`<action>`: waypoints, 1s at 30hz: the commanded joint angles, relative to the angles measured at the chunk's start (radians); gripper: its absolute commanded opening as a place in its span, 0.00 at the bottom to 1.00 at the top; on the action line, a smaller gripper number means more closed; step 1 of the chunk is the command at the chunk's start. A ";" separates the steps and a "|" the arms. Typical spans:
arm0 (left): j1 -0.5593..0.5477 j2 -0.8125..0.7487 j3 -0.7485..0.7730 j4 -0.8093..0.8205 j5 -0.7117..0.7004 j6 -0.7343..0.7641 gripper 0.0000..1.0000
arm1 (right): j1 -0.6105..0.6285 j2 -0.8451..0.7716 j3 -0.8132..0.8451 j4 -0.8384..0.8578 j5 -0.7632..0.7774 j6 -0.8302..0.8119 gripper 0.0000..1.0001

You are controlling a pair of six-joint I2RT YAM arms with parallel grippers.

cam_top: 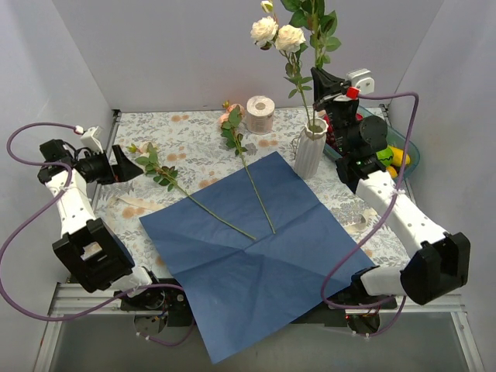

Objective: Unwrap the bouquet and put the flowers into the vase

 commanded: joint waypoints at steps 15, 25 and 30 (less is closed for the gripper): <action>-0.110 -0.009 0.032 0.028 -0.066 -0.072 0.98 | -0.171 0.170 -0.016 0.342 -0.024 0.126 0.01; -0.314 0.014 -0.038 0.107 -0.198 -0.180 0.97 | -0.195 0.254 -0.031 0.402 -0.049 0.135 0.01; -0.339 0.009 -0.059 0.146 -0.253 -0.201 0.97 | -0.195 0.247 -0.126 0.431 -0.037 0.148 0.01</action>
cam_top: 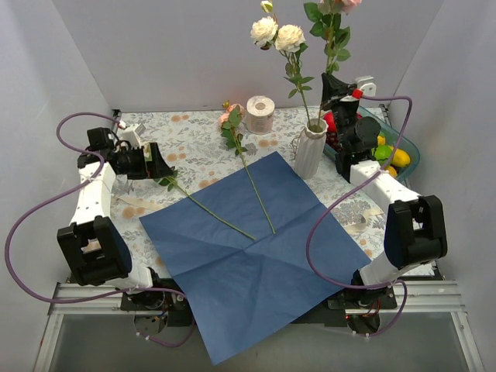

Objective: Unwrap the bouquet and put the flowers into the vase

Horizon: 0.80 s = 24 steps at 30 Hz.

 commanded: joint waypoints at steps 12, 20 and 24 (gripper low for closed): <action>-0.132 -0.002 -0.035 0.141 -0.186 -0.111 0.98 | 0.028 -0.210 -0.221 -0.135 0.006 0.019 0.63; -0.240 0.073 -0.035 0.230 -0.410 -0.176 0.98 | 0.248 -0.459 -0.257 -0.466 0.061 -0.110 0.66; -0.255 0.142 -0.015 0.238 -0.424 -0.195 0.97 | 0.365 -0.543 -0.277 -0.603 0.095 -0.122 0.65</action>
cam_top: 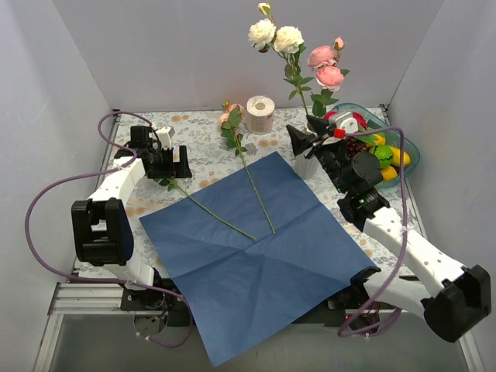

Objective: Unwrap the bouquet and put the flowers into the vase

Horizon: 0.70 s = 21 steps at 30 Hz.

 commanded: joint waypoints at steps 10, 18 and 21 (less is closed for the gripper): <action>-0.008 -0.054 -0.089 0.077 -0.099 -0.041 0.97 | 0.237 0.338 0.223 -0.531 0.019 -0.035 0.64; -0.009 -0.037 -0.083 0.074 -0.188 -0.032 0.98 | 0.195 0.862 0.709 -0.643 -0.005 -0.067 0.66; -0.008 -0.092 -0.114 0.075 -0.177 -0.017 0.98 | 0.158 0.992 0.815 -0.663 -0.045 -0.018 0.65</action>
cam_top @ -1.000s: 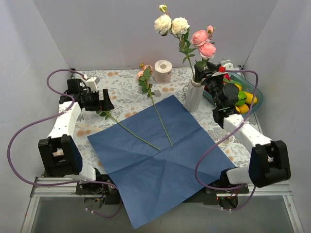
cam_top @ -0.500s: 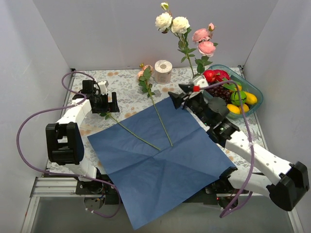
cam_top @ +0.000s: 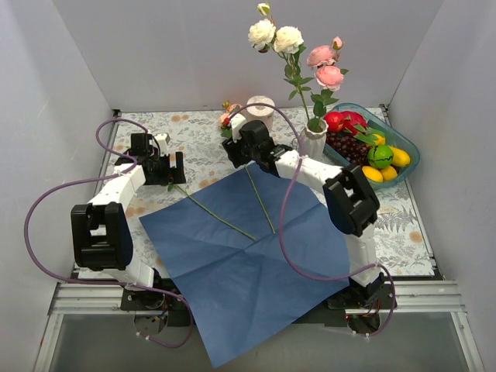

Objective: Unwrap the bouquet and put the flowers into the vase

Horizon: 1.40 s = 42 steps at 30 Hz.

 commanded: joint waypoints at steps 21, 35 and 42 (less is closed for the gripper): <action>-0.003 -0.159 -0.025 -0.003 -0.009 0.042 0.98 | -0.073 0.305 0.256 -0.172 -0.018 0.123 0.54; -0.003 -0.245 -0.031 -0.053 -0.020 0.058 0.98 | -0.062 0.322 0.326 -0.188 0.014 0.143 0.01; -0.001 -0.268 -0.031 -0.070 -0.024 0.062 0.98 | -0.032 0.151 0.383 -0.136 0.023 0.114 0.01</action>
